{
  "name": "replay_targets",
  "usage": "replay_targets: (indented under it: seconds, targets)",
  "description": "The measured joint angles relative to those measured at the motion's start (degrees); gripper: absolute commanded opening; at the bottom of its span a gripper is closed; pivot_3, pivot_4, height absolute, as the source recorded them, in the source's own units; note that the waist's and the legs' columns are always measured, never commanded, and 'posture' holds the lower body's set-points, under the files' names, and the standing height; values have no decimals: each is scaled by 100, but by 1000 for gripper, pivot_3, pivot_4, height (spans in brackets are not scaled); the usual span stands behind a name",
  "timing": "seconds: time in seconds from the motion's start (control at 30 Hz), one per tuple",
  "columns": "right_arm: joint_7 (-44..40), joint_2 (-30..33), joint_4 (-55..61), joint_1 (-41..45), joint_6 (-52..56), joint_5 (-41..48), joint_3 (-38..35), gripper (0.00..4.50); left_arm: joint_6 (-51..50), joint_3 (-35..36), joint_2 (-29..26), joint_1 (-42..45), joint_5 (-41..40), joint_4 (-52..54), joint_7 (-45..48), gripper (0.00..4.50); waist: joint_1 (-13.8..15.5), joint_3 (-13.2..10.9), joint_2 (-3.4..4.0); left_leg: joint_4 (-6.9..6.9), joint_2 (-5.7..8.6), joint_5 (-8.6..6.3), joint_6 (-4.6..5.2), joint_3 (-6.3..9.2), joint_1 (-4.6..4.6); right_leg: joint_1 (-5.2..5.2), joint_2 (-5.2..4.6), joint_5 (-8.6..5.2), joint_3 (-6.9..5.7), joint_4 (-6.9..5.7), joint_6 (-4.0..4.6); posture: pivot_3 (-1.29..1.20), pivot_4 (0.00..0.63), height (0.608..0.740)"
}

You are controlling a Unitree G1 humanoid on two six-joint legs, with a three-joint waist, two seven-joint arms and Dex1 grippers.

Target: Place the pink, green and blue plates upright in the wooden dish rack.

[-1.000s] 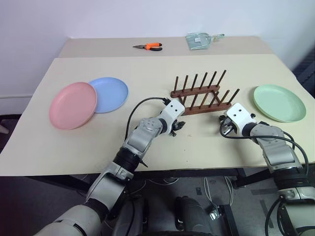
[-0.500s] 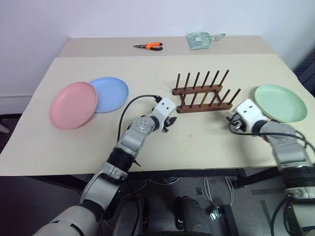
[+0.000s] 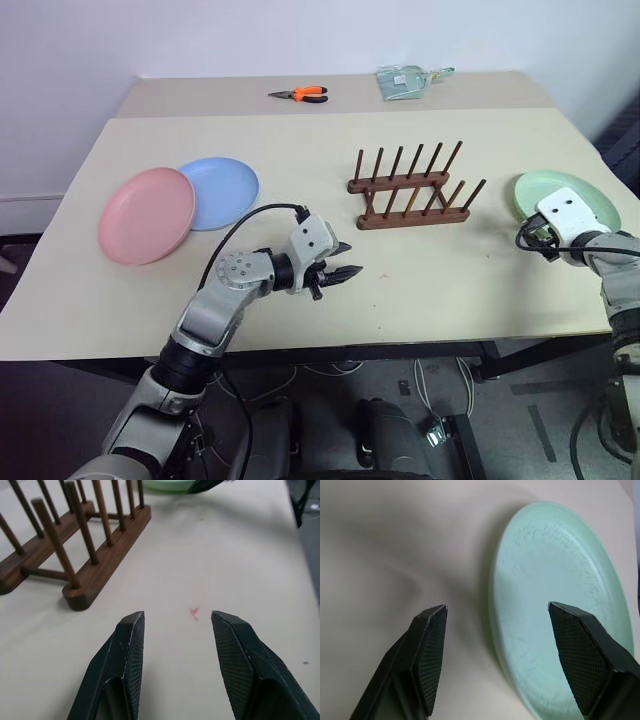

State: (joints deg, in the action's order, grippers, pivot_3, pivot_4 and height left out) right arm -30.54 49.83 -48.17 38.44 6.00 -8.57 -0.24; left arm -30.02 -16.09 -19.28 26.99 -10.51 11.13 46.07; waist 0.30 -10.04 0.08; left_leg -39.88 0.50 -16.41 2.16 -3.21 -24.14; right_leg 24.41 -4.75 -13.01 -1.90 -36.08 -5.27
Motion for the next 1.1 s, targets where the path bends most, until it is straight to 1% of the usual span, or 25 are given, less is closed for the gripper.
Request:
replay_targets:
  seconds: [0.07,0.1,0.17,0.3,0.33,0.5,0.63,0.67,0.7,0.8,0.9,0.93,1.0,1.07,1.1]
  targets:
    - [169,-76,-507,296,-179,-155,133,3257,-55,68,-40,-10,-56,43,-6,2168,3,0,0,0,0,1,-1,0,0,0,3,2,0,0,-4,0,150,740]
    - [243,-109,-738,410,-276,-231,203,3027,-71,116,-53,-18,-95,48,-13,2168,7,0,0,0,0,2,-3,0,0,0,4,3,0,0,-6,0,150,740]
    - [333,-158,-1090,543,-452,-322,284,2400,-104,154,-63,-25,-143,74,-56,2168,22,0,0,0,0,4,-6,-2,-1,0,5,3,0,0,-7,0,150,740]
    - [444,-170,-1534,708,-754,-446,376,294,-205,176,-53,-35,-230,178,-147,2168,28,0,0,-1,1,7,-11,-5,-2,-1,5,4,2,2,-8,0,150,740]
    - [456,-170,-1618,727,-813,-468,394,23,-222,181,-55,-49,-263,216,-164,2168,24,0,0,-1,0,7,-11,-4,-2,-1,6,4,2,1,-8,0,150,740]
    - [553,-175,-1741,720,-955,-482,418,23,-244,226,-122,-205,-278,305,-246,2168,-4,-2,2,0,-1,7,-11,-5,0,-1,8,4,3,1,-8,0,150,740]
    - [393,-175,-1663,663,-1048,-389,384,23,-287,237,-147,-207,-357,305,-261,2168,6,-2,2,0,-2,7,-11,-4,0,-1,9,4,3,1,-8,0,150,740]
    - [336,-175,-1637,614,-1053,-355,377,675,-291,240,-149,-206,-377,305,-264,2168,12,-2,2,0,-1,7,-11,-4,0,-1,8,4,3,1,-8,0,150,740]
    - [321,-177,-1616,582,-1055,-337,362,959,-291,241,-155,-205,-381,304,-270,2168,13,-2,2,0,-1,7,-11,-5,0,-1,8,4,3,1,-9,0,150,740]
    - [391,-150,-1494,522,-1124,-294,283,2419,-289,283,-172,-182,-381,291,-311,2168,5,-2,2,0,-2,7,-11,-5,0,-1,8,4,3,1,-8,0,150,740]
    - [362,-78,-1041,265,-1300,-284,229,2419,-330,546,-169,-145,-402,285,-537,2168,-2,-2,2,0,-3,7,-11,-4,0,-1,9,4,4,0,-9,0,150,740]
    - [298,-1,-739,89,-1424,-280,222,2458,-370,708,-138,-143,-435,286,-689,2407,3,-2,3,0,-3,6,-10,-4,-1,0,8,4,4,0,-9,0,150,740]
    - [35,205,129,-320,-1668,-142,126,2478,-513,1346,14,-120,-526,281,-1259,2976,5,-4,5,0,-3,2,-2,-3,-1,0,6,4,4,0,-11,0,150,740]
    - [-443,353,1342,-694,-1688,291,-113,2478,-580,2203,155,28,-543,248,-2076,3938,-9,-7,0,-1,-9,-1,3,2,0,0,10,5,3,-1,-15,0,150,740]
    - [-717,420,1874,-820,-1557,565,-228,2747,-578,2526,156,124,-481,244,-2466,4434,-18,-7,0,-1,-10,-1,3,2,1,0,12,6,3,-1,-16,0,150,740]
